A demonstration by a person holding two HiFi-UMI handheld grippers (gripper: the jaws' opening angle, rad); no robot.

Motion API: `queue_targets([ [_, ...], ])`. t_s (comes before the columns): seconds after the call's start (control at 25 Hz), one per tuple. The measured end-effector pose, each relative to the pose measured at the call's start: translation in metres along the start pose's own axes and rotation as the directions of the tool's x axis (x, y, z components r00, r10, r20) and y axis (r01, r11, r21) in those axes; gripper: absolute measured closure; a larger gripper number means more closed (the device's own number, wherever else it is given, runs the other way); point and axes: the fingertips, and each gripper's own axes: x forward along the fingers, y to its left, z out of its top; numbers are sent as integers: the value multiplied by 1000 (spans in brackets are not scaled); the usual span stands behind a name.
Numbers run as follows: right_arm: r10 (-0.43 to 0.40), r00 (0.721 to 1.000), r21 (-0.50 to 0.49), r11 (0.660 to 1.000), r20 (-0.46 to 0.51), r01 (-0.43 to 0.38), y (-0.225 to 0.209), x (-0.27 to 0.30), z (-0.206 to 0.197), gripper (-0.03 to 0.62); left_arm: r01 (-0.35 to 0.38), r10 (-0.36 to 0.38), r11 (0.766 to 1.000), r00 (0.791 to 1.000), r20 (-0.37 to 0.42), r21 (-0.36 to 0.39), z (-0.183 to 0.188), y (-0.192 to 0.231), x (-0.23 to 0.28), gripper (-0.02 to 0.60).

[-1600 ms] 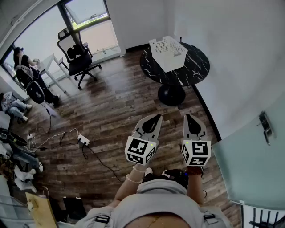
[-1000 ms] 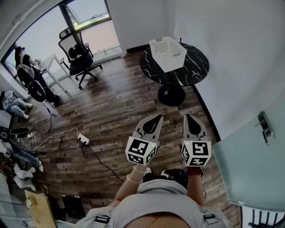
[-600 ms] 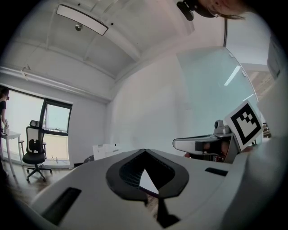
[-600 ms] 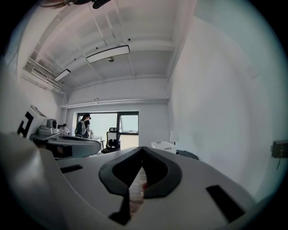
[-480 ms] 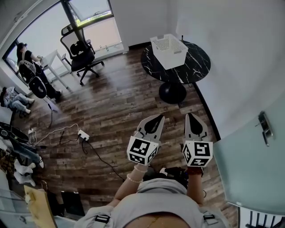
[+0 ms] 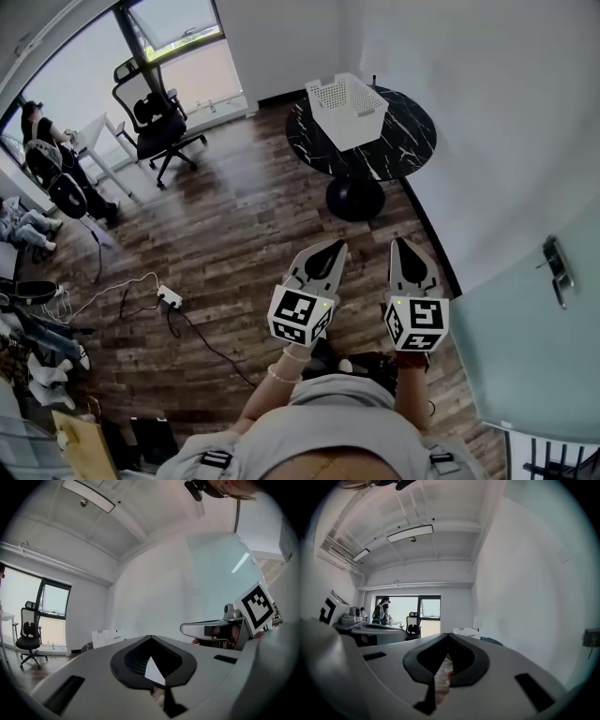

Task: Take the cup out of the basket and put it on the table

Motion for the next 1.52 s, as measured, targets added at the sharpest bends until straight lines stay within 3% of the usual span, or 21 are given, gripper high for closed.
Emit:
queue_targets([
  [0.48,-78,997,6,997,-10,78,-1,83,1,584,93,-93,996,996,-17,-7,-1,69,62,577],
  [0.92,-124,992,6,992,-33,125,20,134,-5,584,144,-145,989,989,-22,-15,-5,121,80,577],
  [1.52,-87,995,4,996,-52,87,37,175,-2,583,110,-111,993,994,-23,-38,-5,161,89,577],
])
